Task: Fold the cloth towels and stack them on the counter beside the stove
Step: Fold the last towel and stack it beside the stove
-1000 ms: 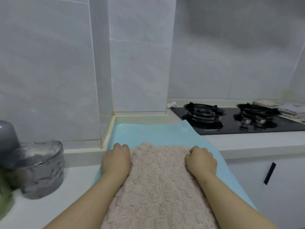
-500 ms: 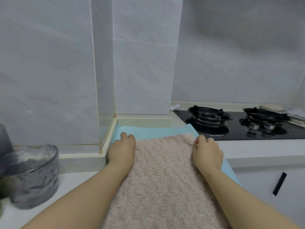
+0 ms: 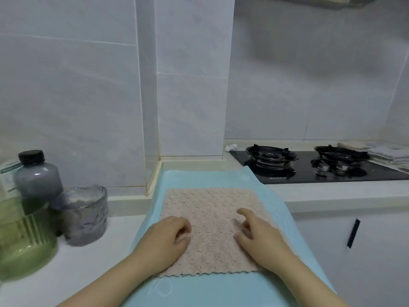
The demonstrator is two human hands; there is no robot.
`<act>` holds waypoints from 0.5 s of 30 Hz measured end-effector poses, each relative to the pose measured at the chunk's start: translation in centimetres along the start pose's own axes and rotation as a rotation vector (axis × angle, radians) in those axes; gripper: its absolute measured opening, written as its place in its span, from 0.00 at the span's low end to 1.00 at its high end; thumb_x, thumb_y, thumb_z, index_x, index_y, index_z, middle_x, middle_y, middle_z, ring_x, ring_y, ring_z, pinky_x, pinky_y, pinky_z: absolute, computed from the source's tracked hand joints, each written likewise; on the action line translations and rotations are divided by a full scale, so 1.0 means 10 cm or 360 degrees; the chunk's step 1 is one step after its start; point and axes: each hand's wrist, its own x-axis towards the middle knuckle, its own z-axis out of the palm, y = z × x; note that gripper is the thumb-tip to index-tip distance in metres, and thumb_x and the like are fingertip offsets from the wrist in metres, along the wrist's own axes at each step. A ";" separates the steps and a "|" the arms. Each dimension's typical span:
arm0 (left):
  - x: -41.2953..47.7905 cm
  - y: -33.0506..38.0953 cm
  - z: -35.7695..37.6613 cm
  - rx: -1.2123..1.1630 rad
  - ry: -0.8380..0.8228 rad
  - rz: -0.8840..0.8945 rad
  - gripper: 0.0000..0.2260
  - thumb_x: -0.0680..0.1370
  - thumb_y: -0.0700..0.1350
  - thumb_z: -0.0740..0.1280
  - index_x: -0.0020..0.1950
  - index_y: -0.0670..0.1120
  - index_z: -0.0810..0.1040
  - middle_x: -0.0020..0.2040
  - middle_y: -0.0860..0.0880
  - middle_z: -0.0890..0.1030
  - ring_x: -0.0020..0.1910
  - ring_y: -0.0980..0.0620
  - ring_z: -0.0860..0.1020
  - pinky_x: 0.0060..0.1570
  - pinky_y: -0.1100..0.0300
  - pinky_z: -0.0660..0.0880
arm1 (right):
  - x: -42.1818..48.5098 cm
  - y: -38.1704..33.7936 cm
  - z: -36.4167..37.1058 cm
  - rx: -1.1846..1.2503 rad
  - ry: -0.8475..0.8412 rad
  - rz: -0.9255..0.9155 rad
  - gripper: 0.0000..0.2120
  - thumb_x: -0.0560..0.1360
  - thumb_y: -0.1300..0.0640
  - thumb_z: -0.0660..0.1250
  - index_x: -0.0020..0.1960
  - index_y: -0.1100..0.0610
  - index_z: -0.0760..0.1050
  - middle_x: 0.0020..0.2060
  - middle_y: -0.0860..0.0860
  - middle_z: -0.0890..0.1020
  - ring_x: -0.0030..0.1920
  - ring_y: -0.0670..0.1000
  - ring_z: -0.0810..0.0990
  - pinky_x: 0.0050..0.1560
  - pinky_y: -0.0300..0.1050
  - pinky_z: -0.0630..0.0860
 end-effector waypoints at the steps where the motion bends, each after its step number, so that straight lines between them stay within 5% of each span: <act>1: -0.10 -0.01 -0.03 -0.0035 -0.0075 0.0032 0.07 0.78 0.50 0.62 0.56 0.55 0.73 0.52 0.60 0.73 0.52 0.61 0.72 0.52 0.70 0.67 | -0.10 -0.01 0.00 -0.0074 -0.0004 -0.0025 0.22 0.78 0.49 0.58 0.71 0.45 0.60 0.61 0.46 0.75 0.62 0.49 0.73 0.63 0.47 0.67; 6: -0.49 -0.01 -0.26 -0.0061 -0.0376 0.0135 0.17 0.71 0.66 0.63 0.57 0.65 0.65 0.58 0.69 0.68 0.60 0.68 0.67 0.56 0.79 0.61 | -0.50 0.04 -0.06 -0.0272 -0.0091 -0.0054 0.20 0.77 0.41 0.55 0.68 0.43 0.65 0.68 0.39 0.67 0.69 0.44 0.63 0.69 0.46 0.56; 8: -0.58 0.03 -0.34 -0.0085 -0.0412 0.0092 0.18 0.71 0.65 0.65 0.57 0.65 0.65 0.56 0.73 0.64 0.60 0.70 0.65 0.54 0.83 0.58 | -0.61 0.05 -0.11 -0.0239 -0.0141 -0.0069 0.23 0.74 0.38 0.59 0.68 0.41 0.65 0.67 0.37 0.66 0.70 0.43 0.61 0.70 0.47 0.53; 15: -0.71 0.06 -0.23 0.0191 0.0046 0.0150 0.10 0.78 0.54 0.61 0.54 0.53 0.78 0.50 0.60 0.78 0.49 0.62 0.74 0.50 0.70 0.69 | -0.73 -0.01 -0.16 -0.0051 0.0044 -0.0117 0.05 0.73 0.45 0.65 0.47 0.43 0.77 0.50 0.38 0.79 0.52 0.41 0.75 0.63 0.45 0.67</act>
